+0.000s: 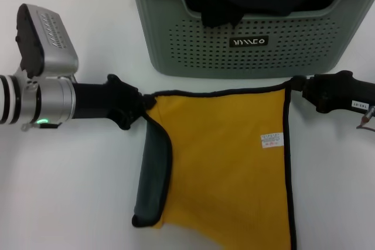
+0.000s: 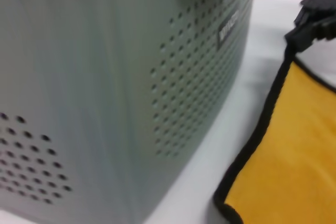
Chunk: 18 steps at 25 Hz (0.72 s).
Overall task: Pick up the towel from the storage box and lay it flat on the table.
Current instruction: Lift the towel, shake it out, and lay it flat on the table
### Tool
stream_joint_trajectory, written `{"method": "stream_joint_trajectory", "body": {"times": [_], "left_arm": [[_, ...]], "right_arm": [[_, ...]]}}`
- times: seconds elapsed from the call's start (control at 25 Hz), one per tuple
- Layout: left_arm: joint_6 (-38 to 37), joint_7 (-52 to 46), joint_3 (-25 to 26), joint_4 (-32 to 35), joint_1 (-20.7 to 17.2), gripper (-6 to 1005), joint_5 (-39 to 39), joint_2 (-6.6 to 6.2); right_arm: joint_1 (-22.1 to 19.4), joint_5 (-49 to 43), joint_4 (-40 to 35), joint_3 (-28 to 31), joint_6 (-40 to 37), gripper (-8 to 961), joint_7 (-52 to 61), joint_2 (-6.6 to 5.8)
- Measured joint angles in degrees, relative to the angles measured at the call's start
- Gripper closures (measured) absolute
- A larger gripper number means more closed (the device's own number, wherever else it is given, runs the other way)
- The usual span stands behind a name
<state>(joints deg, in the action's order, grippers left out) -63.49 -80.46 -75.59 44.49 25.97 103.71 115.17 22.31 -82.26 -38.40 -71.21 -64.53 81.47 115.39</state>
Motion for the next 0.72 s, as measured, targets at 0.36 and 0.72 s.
{"method": "stream_joint_trajectory", "body": {"times": [0.36,0.72], "left_arm": [[4.89,-0.07,-0.31,12.27,-2.7,980,16.61,4.68],[7.47,2.91,-2.71,21.2,-7.65,980,19.1,4.88]], "right_arm": [[1.89,-0.02,1.08,-0.14,1.78,923,-0.09,0.0],[2.38,-0.01,1.49,0.18,2.45,922,-0.09,0.0]]}}
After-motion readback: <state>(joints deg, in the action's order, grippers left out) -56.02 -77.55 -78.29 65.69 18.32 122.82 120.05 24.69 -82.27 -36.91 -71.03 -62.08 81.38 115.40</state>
